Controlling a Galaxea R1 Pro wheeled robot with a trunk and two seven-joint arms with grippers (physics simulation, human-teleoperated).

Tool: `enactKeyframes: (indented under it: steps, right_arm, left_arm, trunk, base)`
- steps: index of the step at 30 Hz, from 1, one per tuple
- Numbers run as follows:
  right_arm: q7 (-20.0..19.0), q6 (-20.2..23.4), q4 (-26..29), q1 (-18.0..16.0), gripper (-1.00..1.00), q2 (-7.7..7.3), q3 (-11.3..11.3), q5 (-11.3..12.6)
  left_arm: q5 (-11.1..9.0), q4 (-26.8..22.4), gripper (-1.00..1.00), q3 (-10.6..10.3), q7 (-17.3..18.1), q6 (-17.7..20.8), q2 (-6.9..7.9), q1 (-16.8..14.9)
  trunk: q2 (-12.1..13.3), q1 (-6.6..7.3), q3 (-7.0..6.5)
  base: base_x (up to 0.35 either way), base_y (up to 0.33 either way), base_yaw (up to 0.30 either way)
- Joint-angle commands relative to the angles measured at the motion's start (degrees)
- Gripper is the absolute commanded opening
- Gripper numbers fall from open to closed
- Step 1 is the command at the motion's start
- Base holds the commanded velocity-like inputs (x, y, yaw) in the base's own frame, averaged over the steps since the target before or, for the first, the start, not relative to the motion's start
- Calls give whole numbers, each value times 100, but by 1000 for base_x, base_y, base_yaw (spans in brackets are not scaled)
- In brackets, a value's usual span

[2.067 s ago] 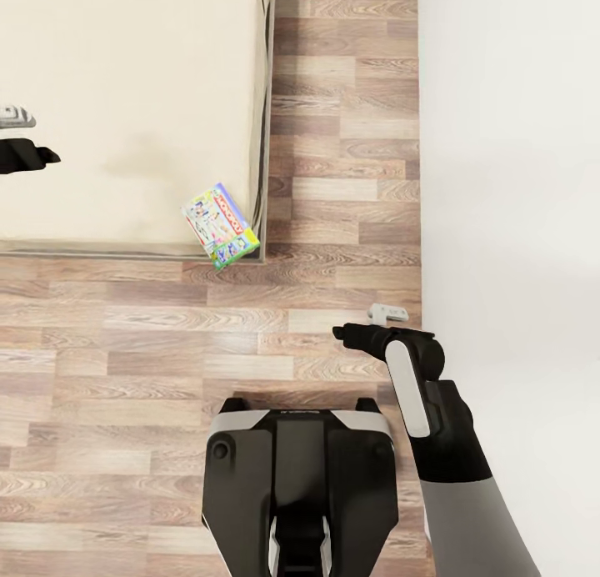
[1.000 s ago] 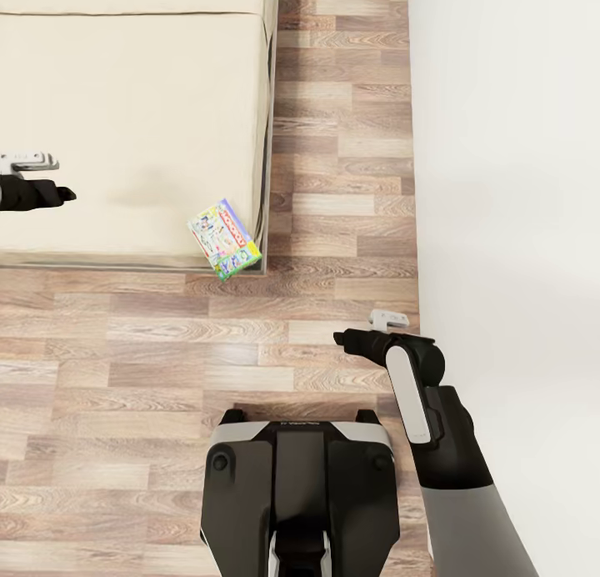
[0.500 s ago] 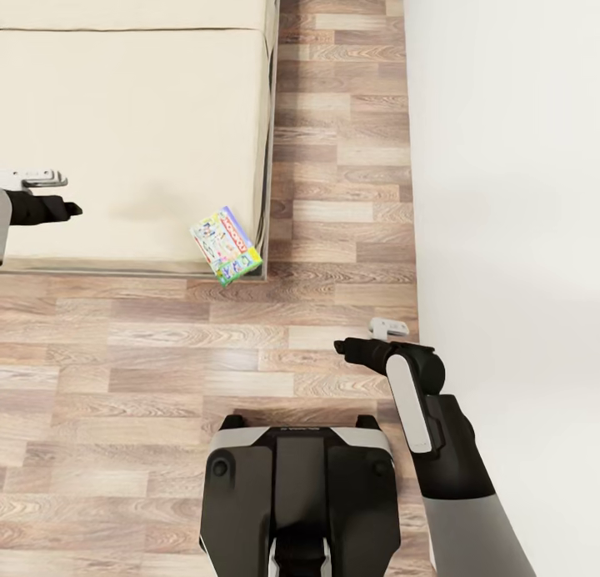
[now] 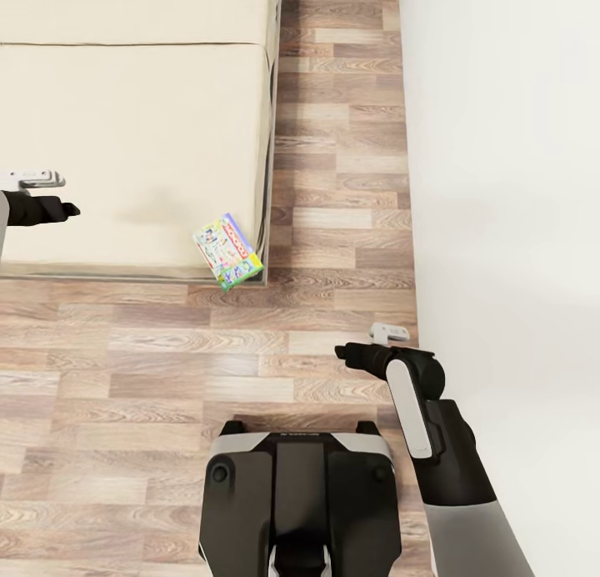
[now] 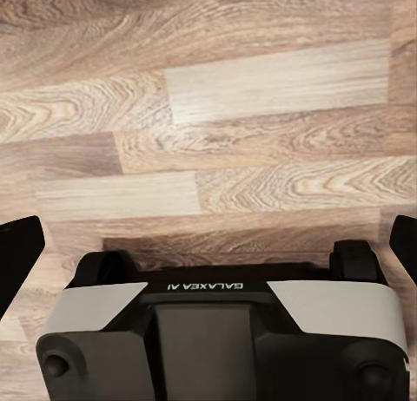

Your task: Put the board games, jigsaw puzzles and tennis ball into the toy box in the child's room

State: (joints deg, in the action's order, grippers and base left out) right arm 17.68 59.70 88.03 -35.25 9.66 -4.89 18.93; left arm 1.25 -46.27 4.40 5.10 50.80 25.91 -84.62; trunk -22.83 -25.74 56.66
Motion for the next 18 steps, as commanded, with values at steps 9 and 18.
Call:
enactKeyframes:
  steps: [9, 18]
  right_arm:
    - [60, 15, 2, 28, 100, 1, -4, 58]
    - [68, 8, 4, 293, 100, 1, 2, 58]
  left_arm:
    - [16, -5, 100, 8, 34, 26, 35, -2]
    - [16, -5, 100, 8, 35, 26, 76, -2]
  trunk:
    - [-9, -4, -79]
    - [-9, -4, -163]
  base:
    - [0, 0, 0]
    - [0, 0, 0]
